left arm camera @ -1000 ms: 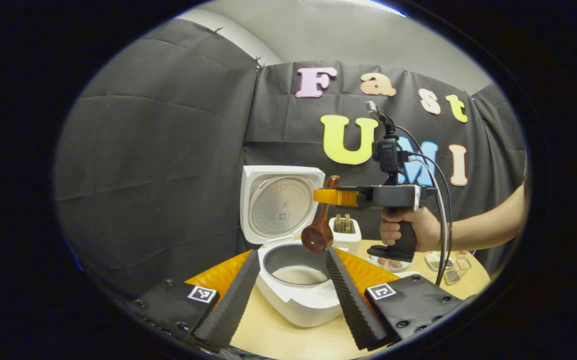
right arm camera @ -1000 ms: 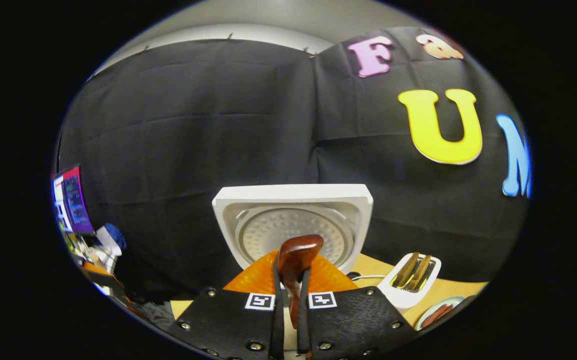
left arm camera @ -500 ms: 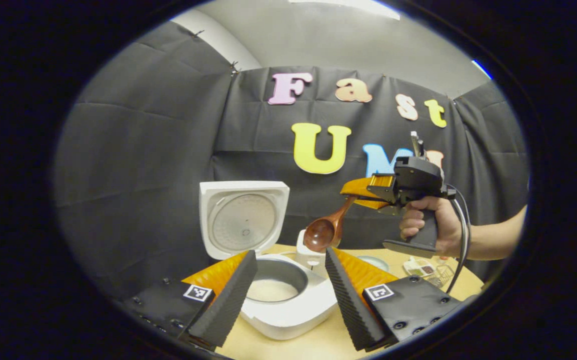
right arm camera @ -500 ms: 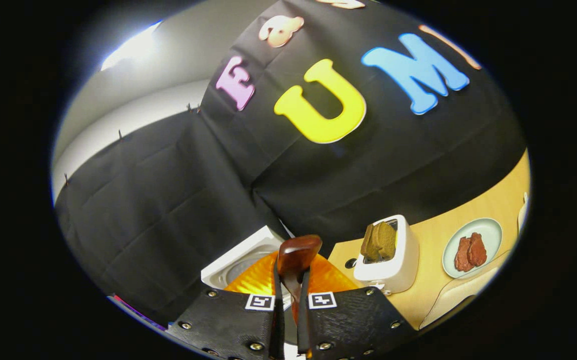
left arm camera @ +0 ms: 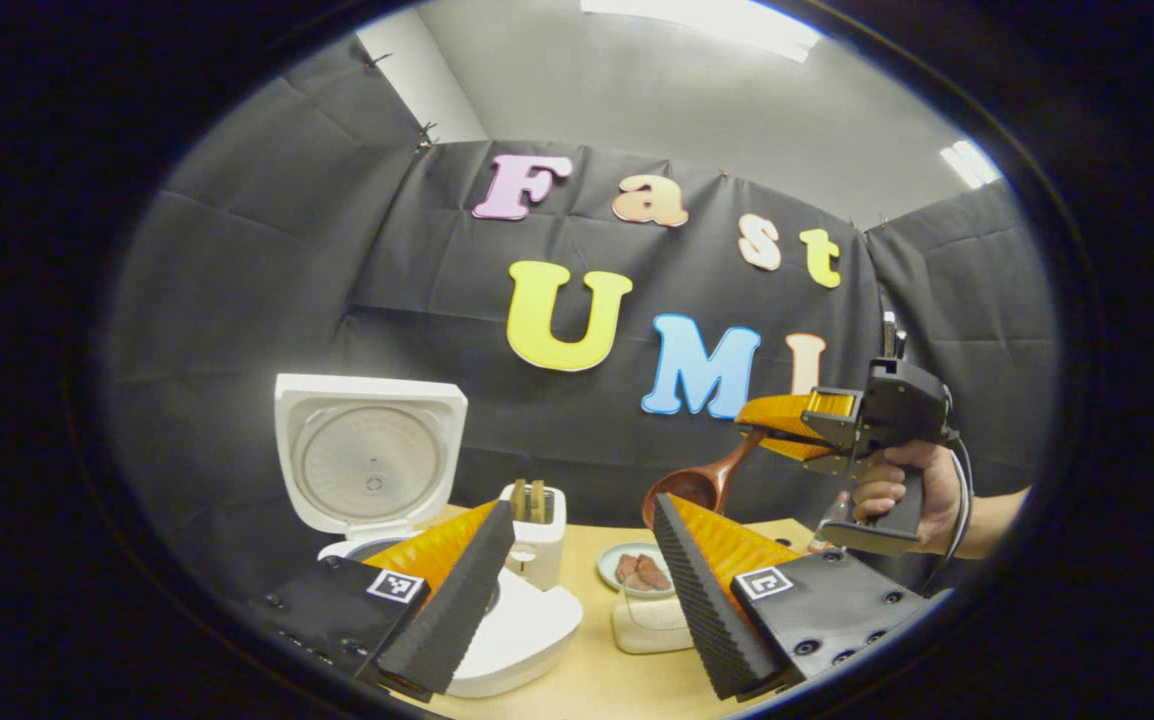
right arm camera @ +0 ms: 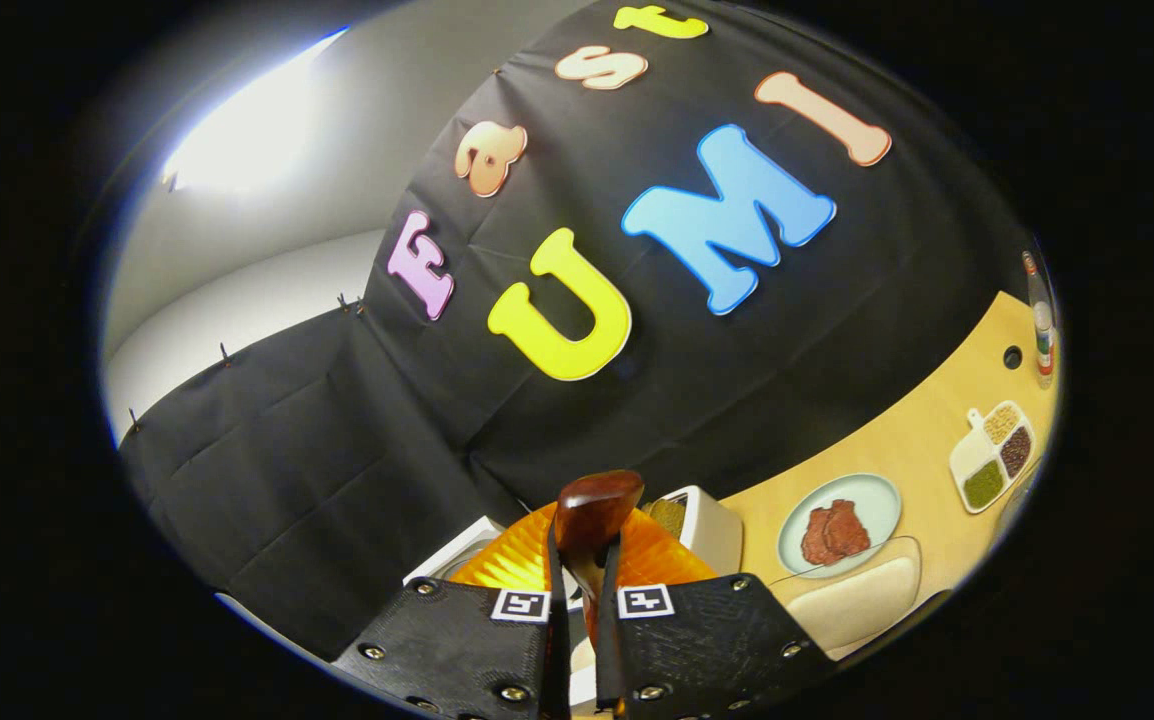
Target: Close the left gripper, press the button to open the rice cooker; take a wooden spoon from the chopstick holder with the right hand, scoop a spoonful of rice and pour it into the rice cooker, then put the wooden spoon back into the chopstick holder.
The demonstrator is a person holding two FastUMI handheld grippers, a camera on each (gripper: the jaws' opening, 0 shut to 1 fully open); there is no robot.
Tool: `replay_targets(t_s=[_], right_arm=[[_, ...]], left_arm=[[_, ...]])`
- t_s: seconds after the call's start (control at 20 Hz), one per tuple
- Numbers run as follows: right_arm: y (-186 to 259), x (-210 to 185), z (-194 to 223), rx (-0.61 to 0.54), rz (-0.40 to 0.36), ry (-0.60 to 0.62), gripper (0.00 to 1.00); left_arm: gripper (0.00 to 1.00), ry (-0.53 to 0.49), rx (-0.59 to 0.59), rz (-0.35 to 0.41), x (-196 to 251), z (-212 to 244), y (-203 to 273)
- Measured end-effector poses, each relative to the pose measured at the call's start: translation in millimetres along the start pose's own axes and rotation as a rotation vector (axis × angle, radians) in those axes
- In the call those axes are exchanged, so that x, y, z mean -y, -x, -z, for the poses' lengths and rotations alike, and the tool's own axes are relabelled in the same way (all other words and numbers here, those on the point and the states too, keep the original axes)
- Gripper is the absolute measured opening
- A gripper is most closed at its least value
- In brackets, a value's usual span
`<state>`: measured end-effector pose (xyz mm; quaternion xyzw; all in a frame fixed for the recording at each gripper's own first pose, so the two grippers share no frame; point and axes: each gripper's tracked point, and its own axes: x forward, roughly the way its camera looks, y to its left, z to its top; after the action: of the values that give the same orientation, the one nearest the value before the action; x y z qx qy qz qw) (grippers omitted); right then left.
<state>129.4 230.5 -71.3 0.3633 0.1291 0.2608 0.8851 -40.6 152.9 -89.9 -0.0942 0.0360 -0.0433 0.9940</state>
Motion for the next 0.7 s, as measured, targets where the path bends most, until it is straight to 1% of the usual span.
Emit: replay_targets(t_s=[0.1, 0.4, 0.5, 0.7], right_arm=[[22.4, 14.1, -16.4, 0.03, 0.028, 0.0, 0.1], [71.5, 58.0, -57.7, 0.092, 0.108, -0.012, 0.1], [86.4, 71.7, -68.0, 0.101, 0.125, -0.015, 0.1], [111.8, 96.0, -85.5, 0.111, 0.179, -0.002, 0.1]], left_arm=[[0.97, -0.003, -0.009, 0.021, 10.1, 2.5, -4.5], [0.96, -0.045, -0.02, 0.023, 31.5, 2.6, -12.4], [0.96, -0.057, -0.016, 0.013, 34.4, 1.8, -14.1], [0.97, -0.094, -0.007, -0.032, 37.5, -2.1, -19.4]])
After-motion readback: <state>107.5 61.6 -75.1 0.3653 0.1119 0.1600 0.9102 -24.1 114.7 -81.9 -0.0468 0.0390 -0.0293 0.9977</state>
